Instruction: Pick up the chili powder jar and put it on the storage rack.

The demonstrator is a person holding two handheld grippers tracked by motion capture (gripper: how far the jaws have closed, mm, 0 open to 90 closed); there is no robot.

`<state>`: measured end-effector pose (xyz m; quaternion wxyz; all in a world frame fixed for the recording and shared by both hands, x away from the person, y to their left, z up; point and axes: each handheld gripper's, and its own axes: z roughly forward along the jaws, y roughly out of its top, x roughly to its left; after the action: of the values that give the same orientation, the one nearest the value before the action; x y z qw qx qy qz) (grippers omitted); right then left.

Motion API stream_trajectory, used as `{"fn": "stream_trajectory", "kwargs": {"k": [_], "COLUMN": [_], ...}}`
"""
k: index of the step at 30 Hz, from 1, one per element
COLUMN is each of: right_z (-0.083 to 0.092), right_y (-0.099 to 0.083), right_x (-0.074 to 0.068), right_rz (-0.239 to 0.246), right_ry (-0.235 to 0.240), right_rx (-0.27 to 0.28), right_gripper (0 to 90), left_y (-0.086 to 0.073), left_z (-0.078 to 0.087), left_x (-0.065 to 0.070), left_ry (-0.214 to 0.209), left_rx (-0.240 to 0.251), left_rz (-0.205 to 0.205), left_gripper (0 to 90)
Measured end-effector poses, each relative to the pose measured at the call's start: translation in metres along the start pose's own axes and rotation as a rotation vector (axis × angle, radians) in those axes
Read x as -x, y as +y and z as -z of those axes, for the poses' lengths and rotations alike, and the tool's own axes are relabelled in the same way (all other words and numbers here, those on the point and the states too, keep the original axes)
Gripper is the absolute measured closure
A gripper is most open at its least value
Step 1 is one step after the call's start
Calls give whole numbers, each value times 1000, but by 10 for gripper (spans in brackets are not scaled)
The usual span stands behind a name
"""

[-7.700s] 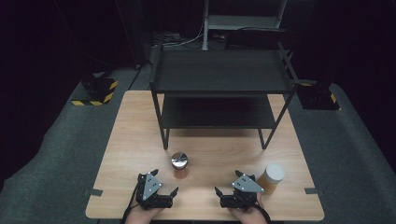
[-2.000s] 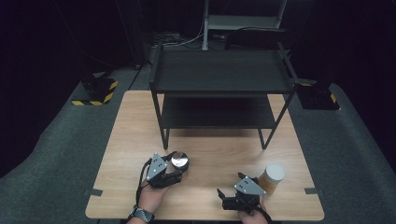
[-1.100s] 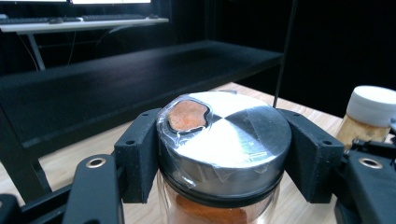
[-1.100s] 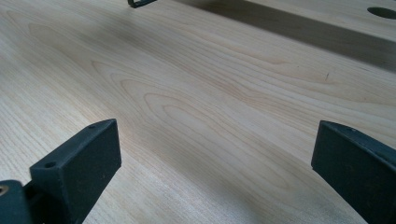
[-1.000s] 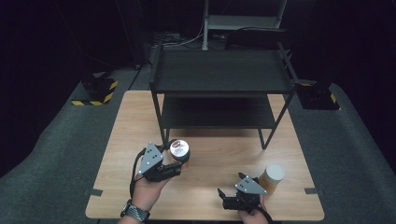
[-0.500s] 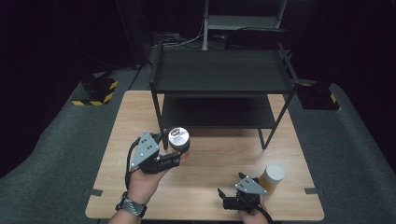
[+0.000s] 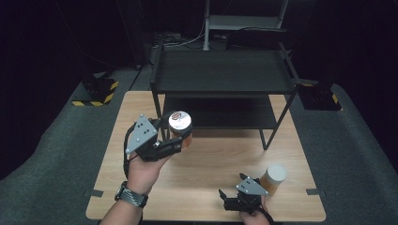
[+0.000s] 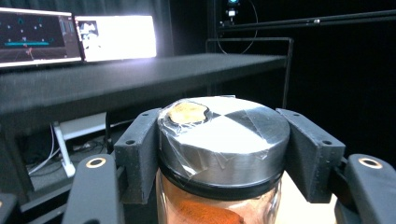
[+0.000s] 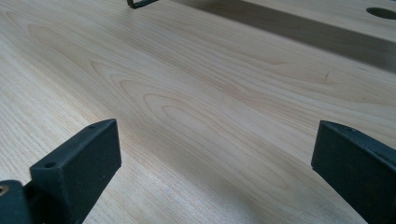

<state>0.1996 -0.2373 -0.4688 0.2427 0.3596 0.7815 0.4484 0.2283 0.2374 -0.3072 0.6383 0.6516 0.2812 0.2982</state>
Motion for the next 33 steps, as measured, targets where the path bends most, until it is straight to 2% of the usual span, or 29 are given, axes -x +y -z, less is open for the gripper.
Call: {"fn": "stream_trajectory", "kwargs": {"k": [3,6,8,15,22,26,31,33], "right_z": [0,0,0,0,0,0,0,0], "right_y": [0,0,0,0,-1,-1,-1,-1], "right_x": [0,0,0,-1,-1,0,0,0], "right_rz": [-2,-1,-2,4,5,1,0,2], "right_ry": [1,2,2,-1,-2,1,2,1], "right_rx": [0,0,1,2,3,4,6,6], "right_gripper": [9,9,9,9,9,9,9,9], "left_y": [9,17,21,36,48,56,61,64], "left_z": [-3,-6,-7,-16,-25,-30,-37,-41], "left_x": [1,-2,-4,-6,-9,-7,-8,-8], "left_ry": [11,12,14,24,23,30,33,37], "left_rx": [11,31,39,55,80,90,118,120], "left_rz": [-14,20,27,14,37,17,38,23], "left_gripper": [349,349,349,349,349,348,348,348]}}
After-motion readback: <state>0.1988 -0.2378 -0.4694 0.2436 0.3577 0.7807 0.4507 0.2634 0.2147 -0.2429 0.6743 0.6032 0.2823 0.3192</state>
